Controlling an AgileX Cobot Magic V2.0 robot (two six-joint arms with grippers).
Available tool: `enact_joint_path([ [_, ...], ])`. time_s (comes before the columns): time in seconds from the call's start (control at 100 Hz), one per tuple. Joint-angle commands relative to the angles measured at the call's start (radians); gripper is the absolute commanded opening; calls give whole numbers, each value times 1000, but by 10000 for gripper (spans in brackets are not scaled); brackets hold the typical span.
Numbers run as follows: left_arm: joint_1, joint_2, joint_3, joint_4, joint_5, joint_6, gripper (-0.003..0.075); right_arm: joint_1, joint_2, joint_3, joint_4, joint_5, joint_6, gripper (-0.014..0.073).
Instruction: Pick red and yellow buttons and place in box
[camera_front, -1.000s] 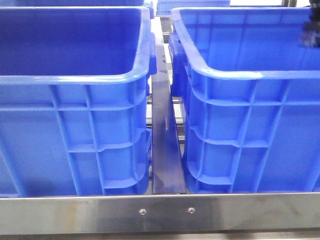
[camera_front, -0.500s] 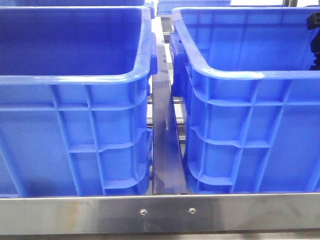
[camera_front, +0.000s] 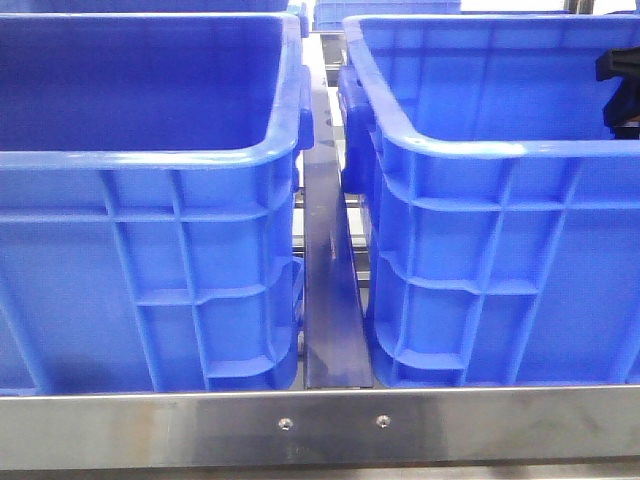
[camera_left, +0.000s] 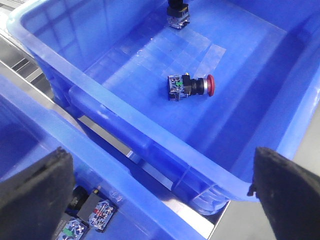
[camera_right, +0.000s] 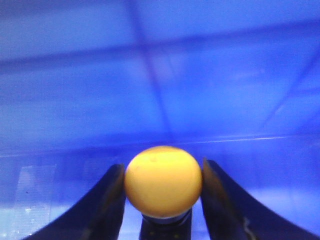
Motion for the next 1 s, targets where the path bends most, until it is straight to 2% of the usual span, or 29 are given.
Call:
enact_joint_path([
  [0.0, -9, -35, -29, -6, -72, -1, 671, -2, -34, -25, 11, 10, -11, 255],
  [0.14, -9, -35, -29, -6, -72, -1, 671, -2, -34, -25, 11, 36, -11, 470],
  [0.22, -9, -35, -29, -6, -72, -1, 671, -2, -37, -25, 11, 55, -11, 526],
  [0.68, -9, -35, -29, 7, -92, -1, 671, -2, -174, -7, 5, 91, -11, 520],
  [0.77, -9, -35, -29, 15, -98, -1, 671, -2, -236, 22, 5, 114, -11, 439],
  [0.84, -9, -35, -27, 16, -98, -1, 651, -2, -290, 54, 5, 126, -11, 298],
  [0.91, -9, -35, -25, 16, -98, -1, 578, -2, -354, 101, 5, 135, -11, 98],
  [0.92, -9, -35, -25, 16, -98, -1, 558, -2, -361, 106, 5, 135, -11, 98],
  [0.93, -9, -35, -25, 16, -99, -1, 547, -2, -375, 115, 5, 137, -11, 43],
  [0.98, -9, -37, -18, 16, -106, -4, 456, -2, -424, 149, 5, 142, -11, -76],
  [0.99, -9, -40, -18, 16, -106, -6, 426, -2, -438, 154, 6, 142, -11, -74],
])
